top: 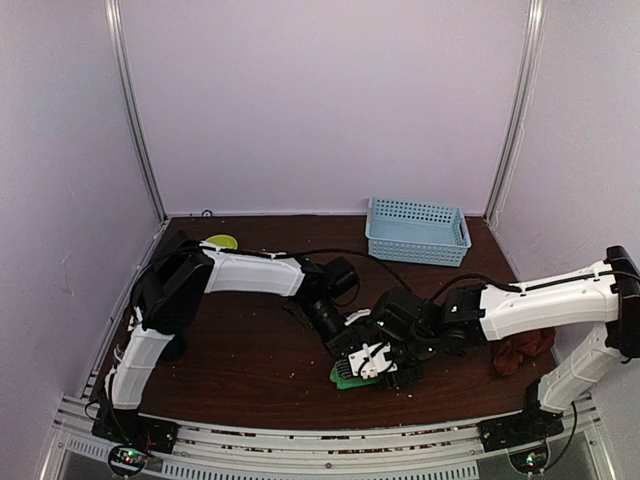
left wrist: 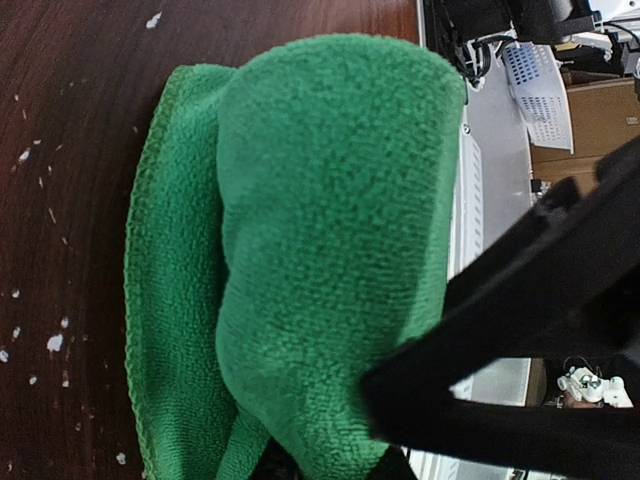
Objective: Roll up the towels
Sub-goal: Roll the towel at the center of the board.
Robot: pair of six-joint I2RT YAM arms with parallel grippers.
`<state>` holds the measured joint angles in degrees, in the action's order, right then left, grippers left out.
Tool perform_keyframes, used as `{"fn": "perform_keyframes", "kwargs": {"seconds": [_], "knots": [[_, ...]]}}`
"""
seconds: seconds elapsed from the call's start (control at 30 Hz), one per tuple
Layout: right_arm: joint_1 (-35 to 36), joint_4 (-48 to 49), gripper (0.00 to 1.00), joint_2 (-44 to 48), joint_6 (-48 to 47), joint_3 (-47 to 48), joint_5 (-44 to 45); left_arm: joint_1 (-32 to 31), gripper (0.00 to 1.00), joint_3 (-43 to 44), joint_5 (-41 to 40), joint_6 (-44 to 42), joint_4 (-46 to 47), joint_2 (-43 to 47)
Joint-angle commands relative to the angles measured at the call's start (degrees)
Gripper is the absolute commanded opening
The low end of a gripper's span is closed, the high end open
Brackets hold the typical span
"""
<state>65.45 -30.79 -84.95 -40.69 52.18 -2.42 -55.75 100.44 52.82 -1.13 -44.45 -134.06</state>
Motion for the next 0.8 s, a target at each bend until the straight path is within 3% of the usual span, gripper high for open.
{"fn": "perform_keyframes", "kwargs": {"seconds": [0.0,0.3,0.6,0.77], "knots": [[1.9,8.2,0.6,-1.6,-0.7,-3.5,6.6,-0.1,0.05,-2.5,-4.2,-0.2,-3.9,-4.2],[2.3,13.9,0.65,-6.4,1.0,-9.1,11.4,0.3,0.09,-2.2,-4.3,-0.5,-3.5,-4.9],[1.9,15.3,0.65,-11.2,0.5,-10.4,11.2,5.4,0.43,-14.4,-6.3,4.0,7.0,4.6],[-1.9,12.3,0.63,-13.2,0.2,-7.4,7.7,12.2,0.54,-25.7,-10.1,9.4,16.7,15.4]]}}
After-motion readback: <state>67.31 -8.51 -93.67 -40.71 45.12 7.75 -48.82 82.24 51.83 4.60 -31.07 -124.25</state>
